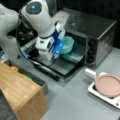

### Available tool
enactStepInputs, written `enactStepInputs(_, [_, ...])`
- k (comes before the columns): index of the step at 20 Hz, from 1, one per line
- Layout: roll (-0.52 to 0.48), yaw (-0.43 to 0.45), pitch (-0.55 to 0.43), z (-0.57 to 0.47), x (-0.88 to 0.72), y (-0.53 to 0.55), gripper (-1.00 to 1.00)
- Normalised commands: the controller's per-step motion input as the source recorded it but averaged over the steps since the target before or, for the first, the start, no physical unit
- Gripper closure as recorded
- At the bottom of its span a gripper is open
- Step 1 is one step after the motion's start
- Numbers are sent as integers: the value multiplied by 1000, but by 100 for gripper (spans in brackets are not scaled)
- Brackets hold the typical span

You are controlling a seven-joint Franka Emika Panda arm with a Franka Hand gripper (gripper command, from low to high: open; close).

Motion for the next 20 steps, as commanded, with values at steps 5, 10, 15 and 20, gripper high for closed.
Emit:
enactStepInputs(5, [-203,61,241,235,328,-221,100])
enactStepInputs(10, [-236,53,239,176,412,-315,100])
enactStepInputs(15, [-222,31,240,158,571,-333,100])
enactStepInputs(20, [-164,57,224,182,655,-256,100])
